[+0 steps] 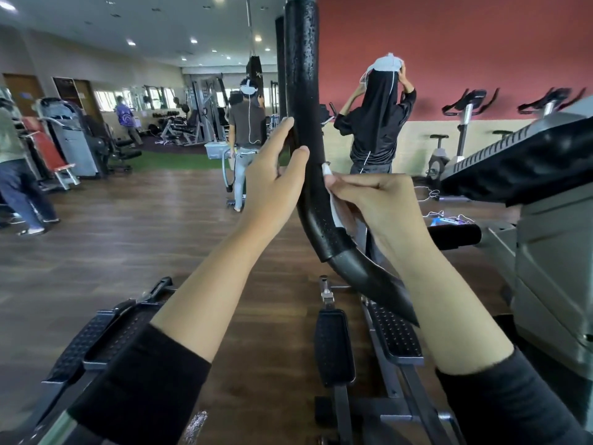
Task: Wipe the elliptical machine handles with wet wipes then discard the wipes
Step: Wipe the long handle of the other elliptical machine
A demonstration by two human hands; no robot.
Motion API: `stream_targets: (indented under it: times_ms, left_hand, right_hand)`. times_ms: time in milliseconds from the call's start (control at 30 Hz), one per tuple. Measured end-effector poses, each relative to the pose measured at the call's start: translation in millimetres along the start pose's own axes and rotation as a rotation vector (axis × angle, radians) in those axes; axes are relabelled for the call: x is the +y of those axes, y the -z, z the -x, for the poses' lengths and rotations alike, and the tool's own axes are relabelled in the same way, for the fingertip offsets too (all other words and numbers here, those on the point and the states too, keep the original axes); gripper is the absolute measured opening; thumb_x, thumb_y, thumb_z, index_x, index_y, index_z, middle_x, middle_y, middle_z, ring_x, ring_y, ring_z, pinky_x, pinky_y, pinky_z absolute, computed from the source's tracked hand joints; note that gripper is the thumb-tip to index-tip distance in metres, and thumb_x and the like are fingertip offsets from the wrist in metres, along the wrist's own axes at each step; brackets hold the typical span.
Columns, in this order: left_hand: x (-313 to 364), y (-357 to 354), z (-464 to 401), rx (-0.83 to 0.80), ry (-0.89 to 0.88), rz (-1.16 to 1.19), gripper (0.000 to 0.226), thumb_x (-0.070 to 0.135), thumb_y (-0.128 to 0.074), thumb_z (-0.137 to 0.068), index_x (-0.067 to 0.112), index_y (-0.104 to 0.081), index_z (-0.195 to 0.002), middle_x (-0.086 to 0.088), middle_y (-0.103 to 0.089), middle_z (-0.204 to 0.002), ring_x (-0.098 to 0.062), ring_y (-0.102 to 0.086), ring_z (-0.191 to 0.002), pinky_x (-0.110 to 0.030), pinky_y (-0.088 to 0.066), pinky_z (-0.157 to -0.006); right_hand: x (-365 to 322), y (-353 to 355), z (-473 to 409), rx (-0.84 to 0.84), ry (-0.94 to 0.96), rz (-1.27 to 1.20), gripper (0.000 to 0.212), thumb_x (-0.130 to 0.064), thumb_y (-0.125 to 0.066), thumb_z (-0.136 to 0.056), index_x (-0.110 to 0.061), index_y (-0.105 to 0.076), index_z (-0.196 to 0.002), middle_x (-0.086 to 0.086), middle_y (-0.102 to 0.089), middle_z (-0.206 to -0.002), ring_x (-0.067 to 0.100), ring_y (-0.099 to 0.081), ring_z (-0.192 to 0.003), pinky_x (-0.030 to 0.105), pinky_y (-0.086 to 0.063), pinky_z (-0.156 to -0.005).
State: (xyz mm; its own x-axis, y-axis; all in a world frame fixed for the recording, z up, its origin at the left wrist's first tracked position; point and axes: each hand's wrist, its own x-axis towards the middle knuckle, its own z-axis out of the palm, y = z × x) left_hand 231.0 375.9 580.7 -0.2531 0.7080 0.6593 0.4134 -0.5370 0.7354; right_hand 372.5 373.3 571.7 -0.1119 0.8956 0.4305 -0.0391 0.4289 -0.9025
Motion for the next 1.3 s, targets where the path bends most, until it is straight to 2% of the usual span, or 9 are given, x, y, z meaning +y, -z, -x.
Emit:
stream_targets:
  times_ms: [100, 267, 400, 500, 600, 767, 900, 1133, 1300]
  left_hand:
    - [-0.4, 2.1, -7.2, -0.04, 0.005, 0.003, 0.049, 0.02, -0.052, -0.096, 0.024, -0.042, -0.144, 0.005, -0.048, -0.145, -0.028, -0.045, -0.132, -0.039, -0.038, -0.11]
    - [2.3, 5.3, -19.4, -0.074, 0.025, 0.037, 0.05, 0.019, -0.051, -0.097, 0.026, -0.04, -0.145, 0.003, -0.049, -0.144, -0.015, -0.048, -0.128, -0.03, -0.034, -0.11]
    - [1.3, 4.9, -32.8, -0.086, 0.032, 0.046, 0.05, 0.017, -0.05, -0.097, 0.028, -0.04, -0.144, 0.01, -0.056, -0.081, 0.004, -0.047, -0.054, -0.033, -0.04, -0.1]
    - [-0.1, 4.5, -39.1, -0.094, 0.01, 0.039, 0.053, 0.018, -0.05, -0.096, 0.028, -0.036, -0.147, 0.034, -0.057, -0.099, 0.008, -0.058, -0.095, -0.039, -0.035, -0.112]
    - [-0.3, 3.3, -42.8, -0.109, -0.009, 0.079, 0.055, 0.018, -0.049, -0.096, 0.029, -0.034, -0.148, 0.012, -0.043, -0.147, -0.018, -0.041, -0.136, -0.044, -0.032, -0.115]
    - [-4.6, 4.4, -50.9, -0.118, -0.052, 0.083, 0.056, 0.016, -0.048, -0.098, 0.026, -0.031, -0.15, 0.013, -0.029, -0.155, 0.0, -0.024, -0.142, -0.03, -0.021, -0.12]
    - [-7.5, 4.3, -62.0, -0.115, -0.082, 0.076, 0.056, 0.016, -0.048, -0.098, 0.026, -0.03, -0.15, 0.015, -0.028, -0.155, 0.003, -0.023, -0.141, -0.023, -0.019, -0.119]
    - [-8.6, -1.0, -79.3, -0.102, -0.117, 0.095, 0.058, 0.014, -0.046, -0.098, 0.024, -0.026, -0.151, 0.01, -0.032, -0.154, 0.022, -0.046, -0.109, -0.007, -0.037, -0.1]
    - [-9.7, -0.6, -83.4, -0.118, -0.142, 0.094, 0.058, 0.014, -0.044, -0.1, 0.023, -0.022, -0.152, 0.012, -0.022, -0.158, 0.004, -0.02, -0.142, -0.018, -0.016, -0.118]
  right_hand:
    - [-2.6, -4.9, -12.3, 0.024, 0.012, -0.053, 0.018, -0.013, -0.071, -0.083, 0.004, -0.073, -0.088, 0.009, -0.052, -0.039, 0.01, -0.048, -0.041, 0.023, -0.053, -0.07]
    - [-10.2, 0.1, 8.1, -0.078, 0.004, 0.01, 0.018, -0.013, -0.069, -0.084, 0.003, -0.074, -0.075, 0.039, -0.05, -0.054, 0.018, -0.039, -0.037, 0.012, -0.041, -0.042]
    - [-15.3, -8.2, -10.9, 0.085, 0.003, -0.053, 0.002, -0.007, -0.076, -0.075, -0.009, -0.076, -0.074, 0.033, -0.066, -0.073, 0.024, -0.058, -0.064, 0.033, -0.053, -0.074]
    - [-22.8, -18.7, -36.8, 0.15, 0.011, -0.019, 0.009, -0.012, -0.077, -0.076, -0.007, -0.077, -0.083, 0.013, -0.063, -0.051, 0.025, -0.053, -0.054, 0.042, -0.052, -0.075]
    - [-24.3, -22.4, -48.9, 0.191, 0.01, 0.0, 0.018, -0.018, -0.076, -0.078, -0.006, -0.076, -0.091, 0.001, -0.058, -0.043, 0.02, -0.044, -0.044, 0.05, -0.053, -0.072]
    - [-23.1, -18.9, -28.2, 0.101, 0.037, -0.041, 0.016, -0.01, -0.071, -0.081, -0.02, -0.077, -0.07, 0.046, -0.058, -0.081, 0.053, -0.049, -0.059, 0.047, -0.05, -0.074]
    - [-26.9, -21.7, -45.1, 0.166, 0.008, -0.026, 0.004, -0.011, -0.074, -0.079, -0.01, -0.077, -0.08, 0.023, -0.066, -0.061, 0.032, -0.055, -0.053, 0.044, -0.054, -0.075]
    - [-33.2, -37.5, -79.3, 0.245, 0.017, -0.091, 0.008, -0.007, -0.072, -0.081, -0.014, -0.075, -0.078, 0.034, -0.066, -0.091, 0.038, -0.063, -0.073, 0.058, -0.049, -0.082]
    - [-19.4, -21.7, -70.3, 0.191, 0.004, -0.076, 0.008, -0.01, -0.074, -0.079, -0.012, -0.075, -0.086, 0.009, -0.074, -0.087, 0.026, -0.07, -0.089, 0.047, -0.057, -0.08]
